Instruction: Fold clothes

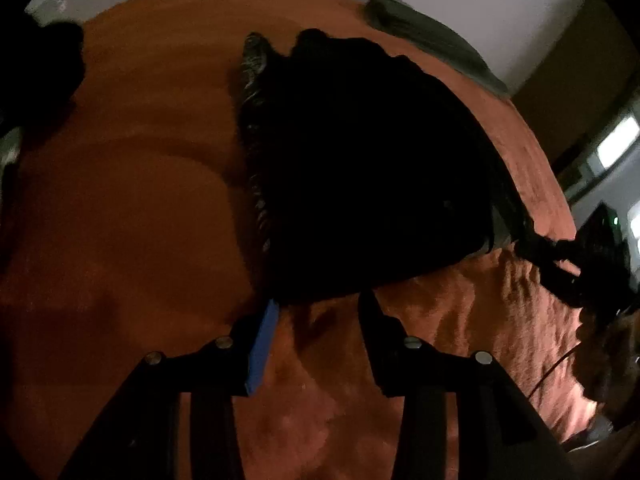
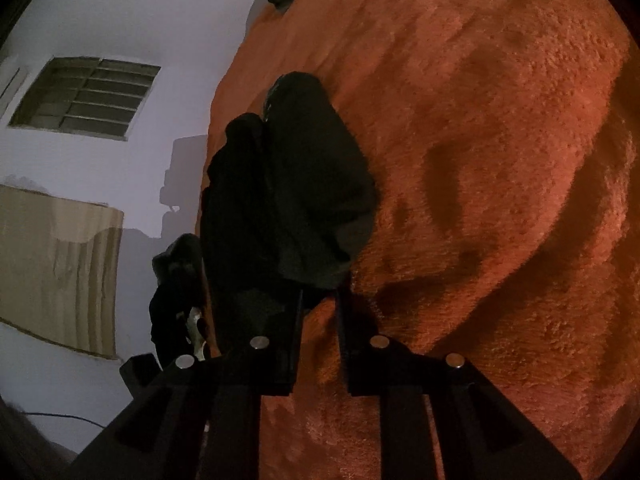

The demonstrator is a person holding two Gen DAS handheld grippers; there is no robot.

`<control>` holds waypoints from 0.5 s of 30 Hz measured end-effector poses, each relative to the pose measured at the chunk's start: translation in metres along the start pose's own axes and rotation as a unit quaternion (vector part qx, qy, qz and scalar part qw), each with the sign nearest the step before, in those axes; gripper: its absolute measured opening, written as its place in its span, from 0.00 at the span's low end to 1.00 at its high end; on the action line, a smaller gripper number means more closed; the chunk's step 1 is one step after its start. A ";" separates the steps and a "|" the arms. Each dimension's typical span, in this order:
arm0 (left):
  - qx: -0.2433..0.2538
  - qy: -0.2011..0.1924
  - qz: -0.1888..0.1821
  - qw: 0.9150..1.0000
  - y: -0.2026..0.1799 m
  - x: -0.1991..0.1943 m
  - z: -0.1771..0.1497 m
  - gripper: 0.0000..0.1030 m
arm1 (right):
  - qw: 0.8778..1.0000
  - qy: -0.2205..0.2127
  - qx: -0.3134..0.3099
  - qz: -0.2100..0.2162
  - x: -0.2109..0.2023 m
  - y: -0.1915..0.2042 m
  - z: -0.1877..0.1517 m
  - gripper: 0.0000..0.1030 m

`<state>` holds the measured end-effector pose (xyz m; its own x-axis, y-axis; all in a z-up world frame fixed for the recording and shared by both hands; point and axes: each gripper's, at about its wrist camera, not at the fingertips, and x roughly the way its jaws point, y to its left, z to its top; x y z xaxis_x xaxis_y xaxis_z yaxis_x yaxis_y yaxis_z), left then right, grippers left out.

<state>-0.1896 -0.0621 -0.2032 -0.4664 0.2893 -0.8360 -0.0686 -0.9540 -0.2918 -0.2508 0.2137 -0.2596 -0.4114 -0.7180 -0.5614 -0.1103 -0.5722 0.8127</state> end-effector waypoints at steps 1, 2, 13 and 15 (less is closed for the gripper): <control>-0.002 -0.005 -0.004 1.000 0.001 0.001 0.002 0.42 | 1.000 0.000 0.000 0.000 0.001 0.001 0.001 0.15; -0.005 -0.009 -0.007 1.000 0.003 0.002 0.003 0.42 | 1.000 -0.001 0.000 0.001 0.002 0.002 0.002 0.15; -0.066 -0.058 -0.041 0.995 0.009 -0.001 0.019 0.11 | 0.999 -0.050 0.016 -0.010 -0.011 0.004 0.005 0.01; -0.064 -0.059 -0.033 0.996 0.008 0.001 0.019 0.11 | 0.999 -0.048 0.020 -0.009 -0.011 0.001 0.007 0.01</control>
<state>-0.2072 -0.0706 -0.1976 -0.5657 0.3328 -0.7544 0.0061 -0.9132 -0.4074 -0.2528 0.2238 -0.2512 -0.4945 -0.6653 -0.5593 -0.1527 -0.5670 0.8094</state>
